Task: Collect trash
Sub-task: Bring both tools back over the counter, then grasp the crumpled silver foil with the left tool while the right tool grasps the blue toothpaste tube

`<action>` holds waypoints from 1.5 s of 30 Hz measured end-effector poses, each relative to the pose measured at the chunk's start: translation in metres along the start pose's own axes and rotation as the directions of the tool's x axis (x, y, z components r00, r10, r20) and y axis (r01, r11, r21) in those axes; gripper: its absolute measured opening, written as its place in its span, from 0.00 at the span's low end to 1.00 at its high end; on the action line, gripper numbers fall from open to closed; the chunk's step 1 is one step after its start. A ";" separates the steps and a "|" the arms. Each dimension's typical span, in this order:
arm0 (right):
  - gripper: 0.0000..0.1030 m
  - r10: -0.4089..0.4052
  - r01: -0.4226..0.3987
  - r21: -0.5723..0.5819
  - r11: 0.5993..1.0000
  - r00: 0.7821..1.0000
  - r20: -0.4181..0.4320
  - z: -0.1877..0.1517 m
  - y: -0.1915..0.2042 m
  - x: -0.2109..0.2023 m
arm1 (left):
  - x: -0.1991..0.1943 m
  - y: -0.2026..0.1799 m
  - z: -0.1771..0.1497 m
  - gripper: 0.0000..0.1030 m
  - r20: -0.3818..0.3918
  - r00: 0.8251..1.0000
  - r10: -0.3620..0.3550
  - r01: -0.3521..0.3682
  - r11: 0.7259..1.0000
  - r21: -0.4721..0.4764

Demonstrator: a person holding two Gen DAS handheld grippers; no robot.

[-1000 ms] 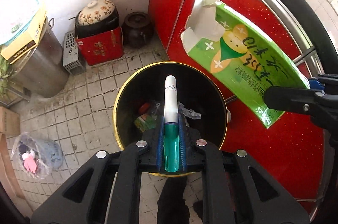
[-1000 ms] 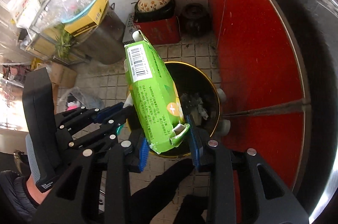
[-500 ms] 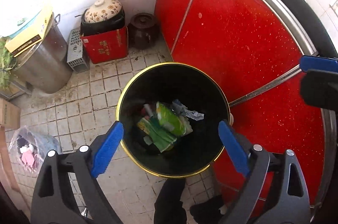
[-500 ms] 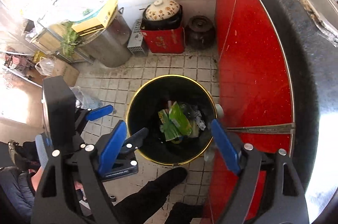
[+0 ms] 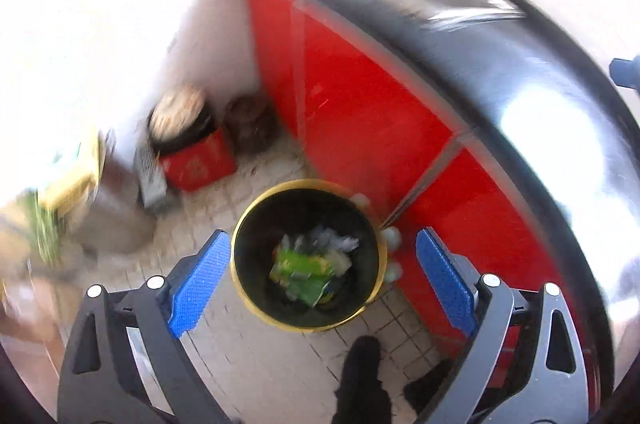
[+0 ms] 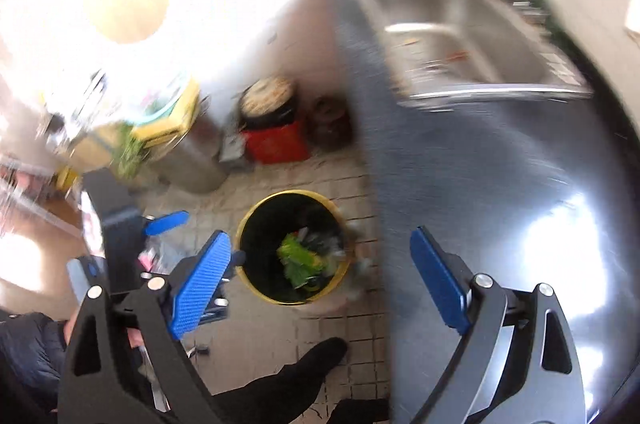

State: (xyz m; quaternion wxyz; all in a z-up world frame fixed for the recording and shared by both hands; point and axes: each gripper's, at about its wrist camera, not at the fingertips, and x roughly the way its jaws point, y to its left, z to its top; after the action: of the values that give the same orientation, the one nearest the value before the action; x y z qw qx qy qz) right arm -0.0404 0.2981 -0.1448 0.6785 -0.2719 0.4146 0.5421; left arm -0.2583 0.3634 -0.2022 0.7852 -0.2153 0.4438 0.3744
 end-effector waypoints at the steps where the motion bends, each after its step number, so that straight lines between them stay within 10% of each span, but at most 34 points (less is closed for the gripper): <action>1: 0.86 -0.030 0.029 0.028 0.999 0.999 0.016 -0.004 -0.011 -0.014 | -0.012 -0.018 0.012 0.89 0.020 1.000 -0.022 0.021 0.998 0.057; 9: 0.89 -0.377 0.314 0.410 0.857 0.923 0.082 -0.100 -0.127 -0.162 | -0.080 -0.176 0.076 0.91 0.056 0.950 -0.307 0.259 0.876 0.406; 15: 0.89 -0.551 0.426 0.633 0.646 0.835 0.001 -0.208 -0.179 -0.242 | -0.122 -0.310 0.066 0.91 -0.071 0.861 -0.504 0.426 0.637 0.643; 23: 0.89 -0.606 0.446 0.747 0.494 0.792 -0.072 -0.310 -0.192 -0.290 | -0.151 -0.415 0.006 0.91 -0.219 0.796 -0.564 0.489 0.385 0.783; 45: 0.76 -0.486 0.340 0.838 0.427 0.868 -0.105 -0.370 -0.338 -0.239 | -0.092 -0.521 -0.069 0.90 -0.378 0.768 -0.517 0.513 0.143 0.846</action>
State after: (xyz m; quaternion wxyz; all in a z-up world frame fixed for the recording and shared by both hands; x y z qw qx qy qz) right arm 0.1694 -0.2159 -0.1554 0.8650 0.0338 0.4878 0.1129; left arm 0.0804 -0.0460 -0.1558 0.8424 0.1256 0.4699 -0.2320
